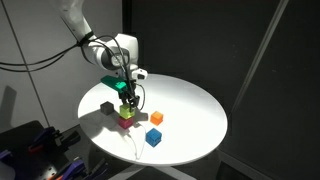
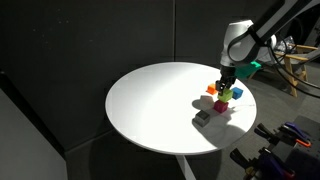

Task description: Pick up the lime green block and put it on the pink block

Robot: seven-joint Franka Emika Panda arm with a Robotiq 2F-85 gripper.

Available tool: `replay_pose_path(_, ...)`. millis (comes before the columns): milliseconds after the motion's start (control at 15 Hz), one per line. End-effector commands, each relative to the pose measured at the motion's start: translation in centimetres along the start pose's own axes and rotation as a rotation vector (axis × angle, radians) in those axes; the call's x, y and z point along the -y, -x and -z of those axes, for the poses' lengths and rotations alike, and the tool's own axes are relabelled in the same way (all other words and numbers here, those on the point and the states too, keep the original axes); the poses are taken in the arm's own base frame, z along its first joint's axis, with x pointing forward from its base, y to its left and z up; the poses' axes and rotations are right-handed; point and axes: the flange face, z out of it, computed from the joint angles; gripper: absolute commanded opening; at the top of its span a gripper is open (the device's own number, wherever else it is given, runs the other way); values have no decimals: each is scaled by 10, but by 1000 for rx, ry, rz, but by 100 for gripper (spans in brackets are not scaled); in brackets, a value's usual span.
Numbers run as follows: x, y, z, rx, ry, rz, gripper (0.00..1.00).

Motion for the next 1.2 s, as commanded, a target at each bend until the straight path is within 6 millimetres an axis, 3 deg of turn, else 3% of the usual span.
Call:
replay_pose_path(0,3,6,4,-33,-30,45,29)
replay_pose_path(467,9,6,-3,-29,-62,64,29)
replay_pose_path(533,9,6,-3,-30,-63,63,50)
replay_pose_path(600,8,6,-3,-30,-64,62,79)
replay_pose_path(733,7,6,-2,-29,-65,58,80)
replay_pose_path(933,5,6,-3,-28,-64,61,100)
replay_pose_path(1133,6,7,-2,-17,-52,53,100)
